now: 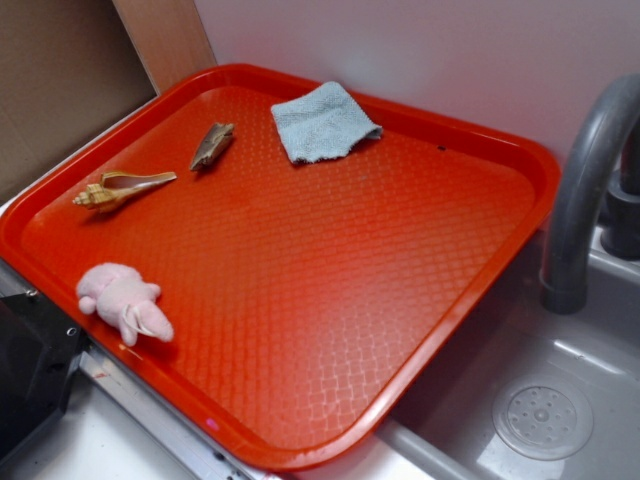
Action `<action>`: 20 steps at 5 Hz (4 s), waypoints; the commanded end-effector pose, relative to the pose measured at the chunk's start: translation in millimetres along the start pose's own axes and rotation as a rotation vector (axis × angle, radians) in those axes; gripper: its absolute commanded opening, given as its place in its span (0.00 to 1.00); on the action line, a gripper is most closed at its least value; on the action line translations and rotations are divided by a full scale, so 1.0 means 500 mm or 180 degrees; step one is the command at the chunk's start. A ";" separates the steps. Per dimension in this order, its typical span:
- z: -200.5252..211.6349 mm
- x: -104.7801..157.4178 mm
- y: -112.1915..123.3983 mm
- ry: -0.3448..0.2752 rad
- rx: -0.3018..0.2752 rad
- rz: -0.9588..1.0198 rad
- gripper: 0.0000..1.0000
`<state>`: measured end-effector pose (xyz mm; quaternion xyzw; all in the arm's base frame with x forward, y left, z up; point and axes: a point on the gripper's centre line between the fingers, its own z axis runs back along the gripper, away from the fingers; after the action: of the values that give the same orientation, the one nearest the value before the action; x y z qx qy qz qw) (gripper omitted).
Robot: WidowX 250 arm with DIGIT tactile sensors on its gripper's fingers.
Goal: Grab the shell.
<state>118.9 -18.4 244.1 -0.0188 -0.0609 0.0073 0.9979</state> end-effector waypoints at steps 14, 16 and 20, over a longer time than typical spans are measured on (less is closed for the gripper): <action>-0.455 0.064 0.269 0.1014 0.0793 -0.0348 0.00; -0.370 0.090 0.239 0.0936 0.0539 -0.0139 0.00; 0.001 0.140 0.031 0.0216 -0.0512 0.0266 0.00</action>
<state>193.5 -10.1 235.6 -0.1001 -0.0044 0.0474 0.9938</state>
